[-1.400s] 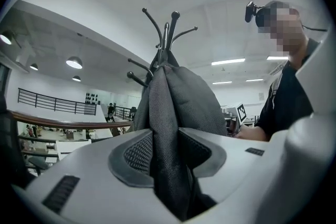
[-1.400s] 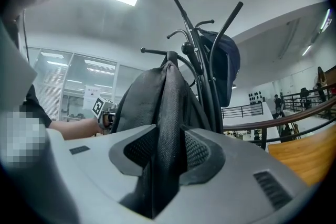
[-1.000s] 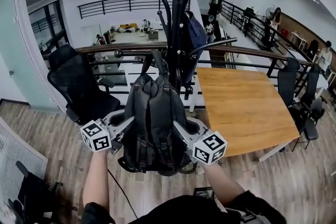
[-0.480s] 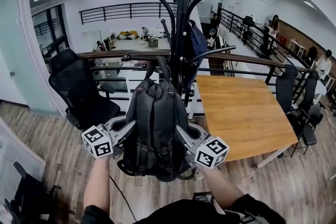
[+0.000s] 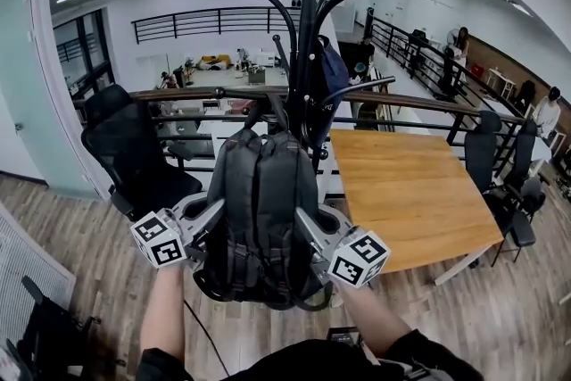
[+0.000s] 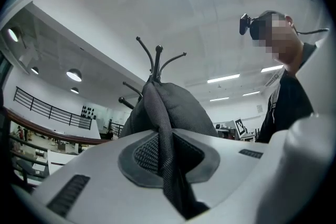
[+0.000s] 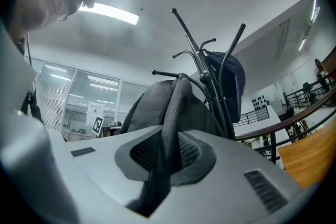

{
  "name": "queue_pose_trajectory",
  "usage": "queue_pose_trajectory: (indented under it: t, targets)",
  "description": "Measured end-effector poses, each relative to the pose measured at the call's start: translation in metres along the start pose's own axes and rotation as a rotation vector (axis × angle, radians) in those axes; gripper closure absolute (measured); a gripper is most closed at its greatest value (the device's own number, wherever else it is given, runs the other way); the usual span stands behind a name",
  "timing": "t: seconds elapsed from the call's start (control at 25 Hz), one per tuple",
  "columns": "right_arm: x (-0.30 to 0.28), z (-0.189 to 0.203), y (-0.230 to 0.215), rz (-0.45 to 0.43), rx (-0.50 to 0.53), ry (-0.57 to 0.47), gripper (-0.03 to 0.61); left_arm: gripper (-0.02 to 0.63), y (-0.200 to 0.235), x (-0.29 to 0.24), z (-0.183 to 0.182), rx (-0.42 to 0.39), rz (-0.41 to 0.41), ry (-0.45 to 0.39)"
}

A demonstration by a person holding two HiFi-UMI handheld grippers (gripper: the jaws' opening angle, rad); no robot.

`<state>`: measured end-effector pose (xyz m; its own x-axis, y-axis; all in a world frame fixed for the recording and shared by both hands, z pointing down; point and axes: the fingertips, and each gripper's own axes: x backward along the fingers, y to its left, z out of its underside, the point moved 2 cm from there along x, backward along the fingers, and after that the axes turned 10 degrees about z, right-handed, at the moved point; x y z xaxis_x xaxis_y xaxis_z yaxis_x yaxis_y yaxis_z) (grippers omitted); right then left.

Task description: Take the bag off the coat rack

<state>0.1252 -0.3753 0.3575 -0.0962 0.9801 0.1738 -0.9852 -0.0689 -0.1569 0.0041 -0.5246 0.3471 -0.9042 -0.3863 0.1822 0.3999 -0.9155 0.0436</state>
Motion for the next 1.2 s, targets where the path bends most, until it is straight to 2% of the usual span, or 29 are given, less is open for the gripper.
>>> queue_pose_trajectory:
  t: [0.44, 0.64, 0.88, 1.2]
  targets:
    - [-0.003, -0.030, 0.027, -0.030, 0.012, -0.058, 0.526, 0.568, -0.011, 0.011, -0.030, -0.003, 0.006, -0.038]
    - [-0.004, -0.046, 0.040, -0.054, 0.027, -0.099, 0.526, 0.568, -0.016, 0.017, -0.046, -0.025, -0.001, -0.048]
    - [-0.025, -0.067, 0.079, -0.089, 0.046, -0.135, 0.526, 0.568, -0.015, 0.051, -0.080, -0.056, -0.018, -0.067]
    - [-0.015, -0.085, 0.096, -0.150, 0.049, -0.178, 0.526, 0.568, -0.040, 0.060, -0.100, -0.116, -0.046, -0.087]
